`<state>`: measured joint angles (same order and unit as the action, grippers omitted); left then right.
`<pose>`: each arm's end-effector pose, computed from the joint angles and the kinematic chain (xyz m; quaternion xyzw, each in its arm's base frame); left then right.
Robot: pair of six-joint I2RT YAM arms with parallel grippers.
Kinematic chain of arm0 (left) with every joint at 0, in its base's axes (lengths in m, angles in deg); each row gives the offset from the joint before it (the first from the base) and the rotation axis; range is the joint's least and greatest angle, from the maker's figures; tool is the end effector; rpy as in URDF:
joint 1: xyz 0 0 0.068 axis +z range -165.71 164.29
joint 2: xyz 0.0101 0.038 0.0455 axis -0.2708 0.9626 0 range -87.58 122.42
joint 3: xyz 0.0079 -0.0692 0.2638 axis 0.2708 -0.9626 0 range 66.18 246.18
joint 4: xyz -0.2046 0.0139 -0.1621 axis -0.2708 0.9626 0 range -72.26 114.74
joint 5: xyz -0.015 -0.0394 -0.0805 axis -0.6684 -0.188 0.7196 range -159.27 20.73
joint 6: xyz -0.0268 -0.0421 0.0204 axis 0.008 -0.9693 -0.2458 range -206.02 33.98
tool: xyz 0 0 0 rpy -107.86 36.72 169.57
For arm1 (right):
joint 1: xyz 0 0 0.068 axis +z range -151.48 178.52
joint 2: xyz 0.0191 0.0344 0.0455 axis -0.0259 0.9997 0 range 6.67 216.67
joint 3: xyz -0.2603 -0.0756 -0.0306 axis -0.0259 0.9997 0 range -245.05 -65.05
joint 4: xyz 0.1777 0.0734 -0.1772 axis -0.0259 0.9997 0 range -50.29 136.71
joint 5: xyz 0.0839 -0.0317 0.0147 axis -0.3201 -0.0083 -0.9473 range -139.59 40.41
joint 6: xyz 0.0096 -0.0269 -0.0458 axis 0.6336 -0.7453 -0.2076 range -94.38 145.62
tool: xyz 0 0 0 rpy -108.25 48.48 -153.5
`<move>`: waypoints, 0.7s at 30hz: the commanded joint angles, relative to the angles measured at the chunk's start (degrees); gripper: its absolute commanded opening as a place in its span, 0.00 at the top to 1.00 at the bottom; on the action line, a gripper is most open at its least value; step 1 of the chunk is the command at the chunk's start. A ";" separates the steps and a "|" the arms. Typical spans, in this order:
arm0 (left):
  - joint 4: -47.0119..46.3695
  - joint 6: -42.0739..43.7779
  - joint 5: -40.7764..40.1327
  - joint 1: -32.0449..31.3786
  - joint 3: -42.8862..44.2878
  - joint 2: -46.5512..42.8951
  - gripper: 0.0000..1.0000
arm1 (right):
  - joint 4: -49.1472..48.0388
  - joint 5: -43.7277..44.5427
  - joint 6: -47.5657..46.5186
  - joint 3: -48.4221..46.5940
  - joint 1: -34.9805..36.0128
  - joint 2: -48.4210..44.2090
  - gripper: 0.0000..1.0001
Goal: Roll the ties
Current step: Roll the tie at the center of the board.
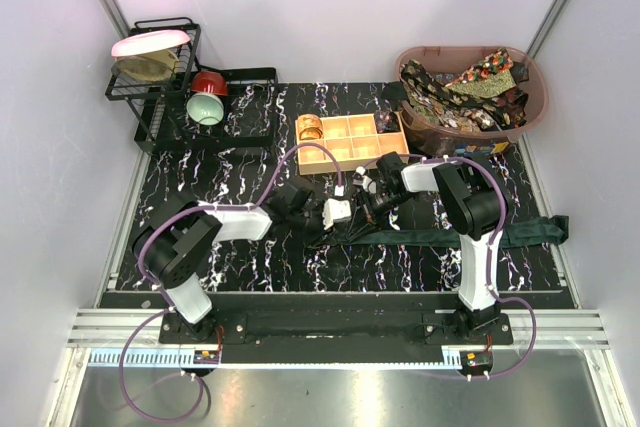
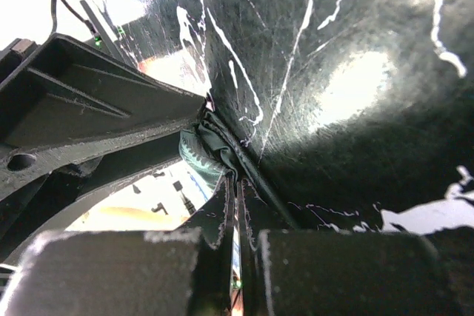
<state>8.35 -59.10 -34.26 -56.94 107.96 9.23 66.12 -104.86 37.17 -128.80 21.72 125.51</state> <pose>0.2219 -0.2216 0.1356 0.5888 0.6679 -0.3211 0.3225 0.3108 0.1651 0.0848 0.1239 -0.8754 -0.4610 0.0755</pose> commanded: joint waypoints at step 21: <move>4.80 -2.84 -3.62 -4.91 7.88 9.00 0.64 | -3.82 6.14 0.05 0.81 1.15 2.09 1.00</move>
<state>10.91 -63.65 -34.96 -60.49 115.04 14.43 66.36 -105.25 38.29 -128.82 21.72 125.84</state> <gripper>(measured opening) 0.374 0.011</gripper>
